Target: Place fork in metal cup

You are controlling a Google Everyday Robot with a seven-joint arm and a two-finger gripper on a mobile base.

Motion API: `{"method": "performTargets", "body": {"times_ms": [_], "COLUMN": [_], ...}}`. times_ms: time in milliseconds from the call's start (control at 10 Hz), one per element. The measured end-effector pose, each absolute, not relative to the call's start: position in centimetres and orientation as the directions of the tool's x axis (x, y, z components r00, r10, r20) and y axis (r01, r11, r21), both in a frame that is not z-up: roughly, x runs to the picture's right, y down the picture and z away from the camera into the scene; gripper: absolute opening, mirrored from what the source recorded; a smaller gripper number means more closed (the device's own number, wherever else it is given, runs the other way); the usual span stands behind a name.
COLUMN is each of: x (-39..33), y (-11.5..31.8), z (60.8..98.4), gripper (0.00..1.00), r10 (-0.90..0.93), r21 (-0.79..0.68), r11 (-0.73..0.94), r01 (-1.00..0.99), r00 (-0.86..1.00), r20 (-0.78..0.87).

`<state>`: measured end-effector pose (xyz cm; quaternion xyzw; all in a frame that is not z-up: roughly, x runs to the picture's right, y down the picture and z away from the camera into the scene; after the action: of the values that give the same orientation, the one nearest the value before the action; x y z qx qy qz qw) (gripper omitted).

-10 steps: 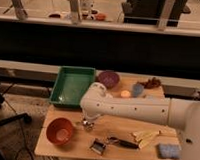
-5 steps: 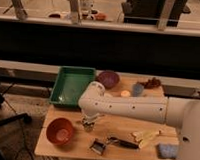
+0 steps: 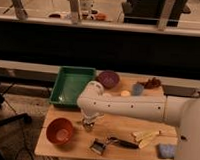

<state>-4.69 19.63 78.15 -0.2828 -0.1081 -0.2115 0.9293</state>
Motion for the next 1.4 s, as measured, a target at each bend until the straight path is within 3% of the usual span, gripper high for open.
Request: {"method": "performTargets", "body": {"times_ms": [200,300,600,700,1200,1400], "x": [-4.8,-4.9,-5.1,-5.0,-2.3,-2.1], "y": [19.6,19.6,19.7,19.7,19.1,19.1], "z": [77.9,77.8,77.5,77.6,77.5,77.4], "gripper": [0.55,0.6,0.57,0.53,0.06,0.05], "r10": [-0.336,-0.336,-0.351,-0.344,-0.316,-0.308], "r21": [-0.478,-0.475,-0.457,-0.459,-0.463,-0.465], "r11": [0.75,0.75,0.746,0.75,0.768,0.773], "r01": [0.458,0.459,0.484,0.476,0.442,0.431], "r00": [0.885,0.884,0.869,0.874,0.891,0.896], "r20": [0.322,0.324,0.348,0.344,0.325,0.319]}}
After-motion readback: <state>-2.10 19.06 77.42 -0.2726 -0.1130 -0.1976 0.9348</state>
